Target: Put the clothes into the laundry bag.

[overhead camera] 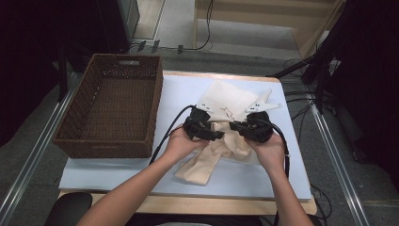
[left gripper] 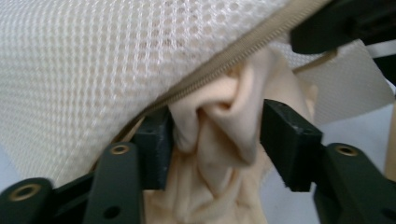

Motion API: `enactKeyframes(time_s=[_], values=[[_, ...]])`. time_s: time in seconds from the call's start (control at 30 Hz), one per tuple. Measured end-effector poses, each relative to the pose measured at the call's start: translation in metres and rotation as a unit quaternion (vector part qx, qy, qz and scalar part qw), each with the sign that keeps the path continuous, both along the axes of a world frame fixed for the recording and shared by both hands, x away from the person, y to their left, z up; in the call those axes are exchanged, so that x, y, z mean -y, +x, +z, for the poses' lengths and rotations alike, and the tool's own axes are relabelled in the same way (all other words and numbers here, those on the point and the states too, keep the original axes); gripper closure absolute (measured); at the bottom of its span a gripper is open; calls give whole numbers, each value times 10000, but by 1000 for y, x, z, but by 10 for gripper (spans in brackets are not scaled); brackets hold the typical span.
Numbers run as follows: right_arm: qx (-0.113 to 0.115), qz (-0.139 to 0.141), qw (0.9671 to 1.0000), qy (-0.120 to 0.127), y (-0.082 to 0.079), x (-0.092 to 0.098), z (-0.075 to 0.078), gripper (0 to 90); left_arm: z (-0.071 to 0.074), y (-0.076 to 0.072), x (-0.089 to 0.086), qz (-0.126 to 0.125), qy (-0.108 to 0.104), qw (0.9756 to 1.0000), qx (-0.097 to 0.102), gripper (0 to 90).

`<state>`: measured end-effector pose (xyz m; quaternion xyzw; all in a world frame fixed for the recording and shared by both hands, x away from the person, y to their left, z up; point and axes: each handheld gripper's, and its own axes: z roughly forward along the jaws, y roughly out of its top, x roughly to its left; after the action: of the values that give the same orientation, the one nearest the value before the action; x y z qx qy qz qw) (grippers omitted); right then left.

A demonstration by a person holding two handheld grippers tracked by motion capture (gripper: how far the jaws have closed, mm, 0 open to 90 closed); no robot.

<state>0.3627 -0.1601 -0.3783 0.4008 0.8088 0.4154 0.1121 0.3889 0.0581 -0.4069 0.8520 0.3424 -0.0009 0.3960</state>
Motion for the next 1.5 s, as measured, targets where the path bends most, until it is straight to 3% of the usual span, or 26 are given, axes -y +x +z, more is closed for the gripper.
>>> enactKeyframes(time_s=[0.1,0.27,0.5,0.7,0.9,1.1,1.23,1.5], values=[[2,0,10000,-10,0,0,0,884,7,-6,-10,3,-127,9999,-18,339],[-16,-14,10000,-26,1,-2,-1,884,15,-16,-26,22,-175,9998,-24,278],[-3,-10,10000,-41,1,-2,-1,884,12,-39,-36,-93,-87,9999,-25,281],[-8,-10,10000,-28,0,-1,-1,884,-2,-52,-31,-132,-52,9999,-80,298],[-12,-3,10000,-22,0,-1,-1,884,-23,-49,-15,-164,105,9997,-177,303],[-23,-3,10000,-22,0,-1,-2,884,-40,-41,-2,-50,172,9998,-114,328],[-40,-8,10000,-12,0,-1,-2,884,-50,-37,2,-17,230,9996,-160,390],[-58,4,10000,-34,0,-2,-3,884,-56,-32,3,92,280,9996,-22,568]])
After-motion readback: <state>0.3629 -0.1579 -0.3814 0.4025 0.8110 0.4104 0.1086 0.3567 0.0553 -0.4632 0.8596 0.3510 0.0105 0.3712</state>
